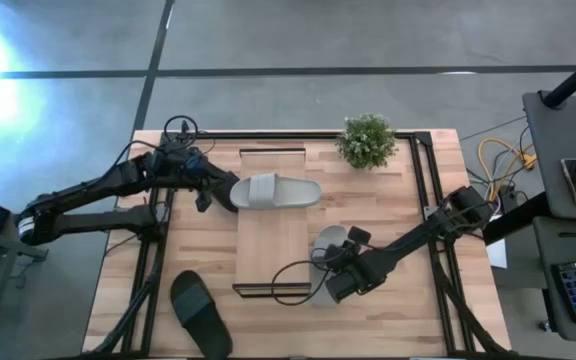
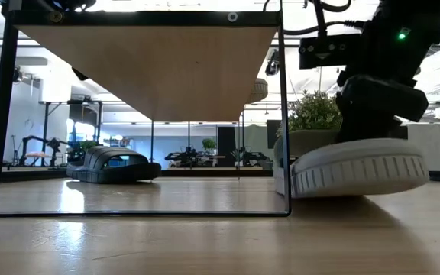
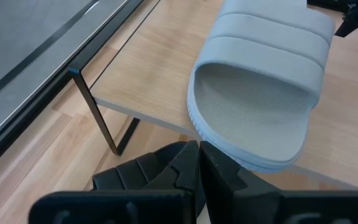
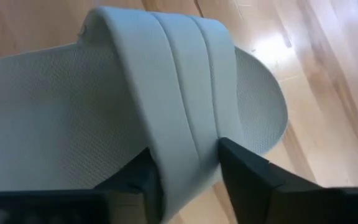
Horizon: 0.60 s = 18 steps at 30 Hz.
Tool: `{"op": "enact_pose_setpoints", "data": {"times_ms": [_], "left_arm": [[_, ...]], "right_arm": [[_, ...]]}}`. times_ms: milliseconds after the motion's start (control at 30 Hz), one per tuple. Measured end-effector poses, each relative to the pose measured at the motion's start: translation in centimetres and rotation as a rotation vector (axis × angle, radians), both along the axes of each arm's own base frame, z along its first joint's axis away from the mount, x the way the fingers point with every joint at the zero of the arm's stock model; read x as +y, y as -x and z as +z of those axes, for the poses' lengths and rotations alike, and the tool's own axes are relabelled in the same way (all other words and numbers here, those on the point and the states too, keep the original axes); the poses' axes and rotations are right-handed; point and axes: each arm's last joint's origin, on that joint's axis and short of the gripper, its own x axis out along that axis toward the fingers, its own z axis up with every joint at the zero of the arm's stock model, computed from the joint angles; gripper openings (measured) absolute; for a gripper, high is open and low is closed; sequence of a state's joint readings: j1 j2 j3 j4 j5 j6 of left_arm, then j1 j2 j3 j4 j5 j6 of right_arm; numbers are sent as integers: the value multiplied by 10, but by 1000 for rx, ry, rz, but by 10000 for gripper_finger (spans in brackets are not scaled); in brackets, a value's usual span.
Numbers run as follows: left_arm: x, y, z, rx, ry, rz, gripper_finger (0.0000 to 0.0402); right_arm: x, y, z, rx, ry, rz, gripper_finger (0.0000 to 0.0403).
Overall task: Pick and place slides into the shelf
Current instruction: Put the gray slide on the shelf
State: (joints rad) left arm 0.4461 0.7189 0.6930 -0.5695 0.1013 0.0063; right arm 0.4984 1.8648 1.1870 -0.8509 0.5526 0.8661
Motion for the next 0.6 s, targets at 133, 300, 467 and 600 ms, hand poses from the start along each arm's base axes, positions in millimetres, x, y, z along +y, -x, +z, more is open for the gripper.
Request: {"op": "enact_pose_setpoints", "data": {"times_ms": [133, 300, 467, 600], "left_arm": [[0, 0, 0, 0, 1, 0, 0], [0, 0, 0, 0, 1, 1, 0], [0, 0, 0, 0, 2, 2, 0], [0, 0, 0, 0, 2, 1, 0]], "right_arm": [[0, 1, 0, 9, 6, 3, 53], [-1, 2, 6, 6, 2, 6, 15], [1, 13, 28, 10, -5, 33, 14], [5, 28, 55, 11, -8, 57, 13]]}}
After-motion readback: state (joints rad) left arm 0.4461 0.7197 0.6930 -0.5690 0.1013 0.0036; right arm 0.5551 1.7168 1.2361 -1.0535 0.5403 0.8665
